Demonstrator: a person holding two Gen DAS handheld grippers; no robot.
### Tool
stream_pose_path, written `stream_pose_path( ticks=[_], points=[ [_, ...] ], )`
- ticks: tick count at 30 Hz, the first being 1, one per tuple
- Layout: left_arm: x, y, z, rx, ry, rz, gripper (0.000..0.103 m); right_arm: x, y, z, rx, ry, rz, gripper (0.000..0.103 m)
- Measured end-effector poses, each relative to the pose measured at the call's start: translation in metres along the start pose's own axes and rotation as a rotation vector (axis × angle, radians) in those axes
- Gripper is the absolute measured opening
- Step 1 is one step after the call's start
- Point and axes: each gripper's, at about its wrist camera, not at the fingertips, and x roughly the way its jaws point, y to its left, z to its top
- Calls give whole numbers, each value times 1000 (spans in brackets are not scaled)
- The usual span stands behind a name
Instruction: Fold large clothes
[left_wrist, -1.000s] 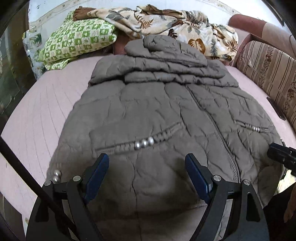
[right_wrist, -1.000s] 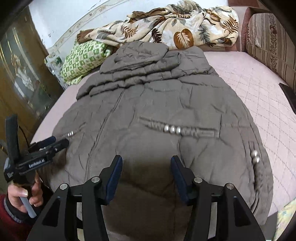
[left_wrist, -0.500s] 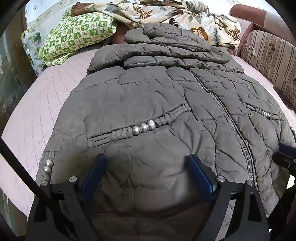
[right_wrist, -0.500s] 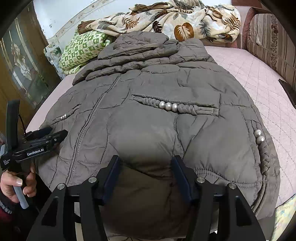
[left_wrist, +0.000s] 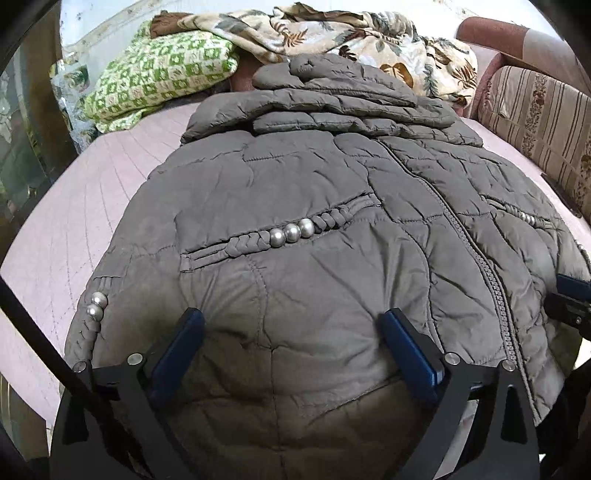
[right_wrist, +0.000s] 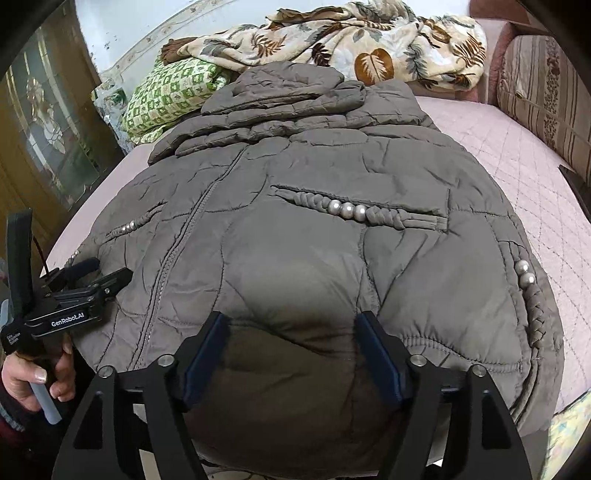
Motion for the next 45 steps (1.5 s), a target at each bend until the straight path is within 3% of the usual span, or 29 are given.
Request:
stream_pose_path(
  ticks=[11,19,25,30,33,39,45],
  points=[
    [-2,2,-7,21,-44,-31,101,-10,4,-19,-29,-87,-8,80],
    [-22,0,-16,53,-88,-6,101,-23,-3,-23,21,-84,30,80],
    [-41,14,-23,29,-123,20,101,-50,-25,-25,120,-160,31,80],
    [-59,44,-22,-63,-163,50,101,-86,-66,-19,247,-295,-59,80],
    [-69,71,-22,-153,-185,64,100,-100,-94,-21,341,-330,-120,81],
    [-65,115,-28,-329,-147,78,100,-95,-142,-36,572,-309,-56,81],
    [-56,135,-36,-431,-109,64,100,-85,-149,-39,629,-275,-19,81]
  ],
)
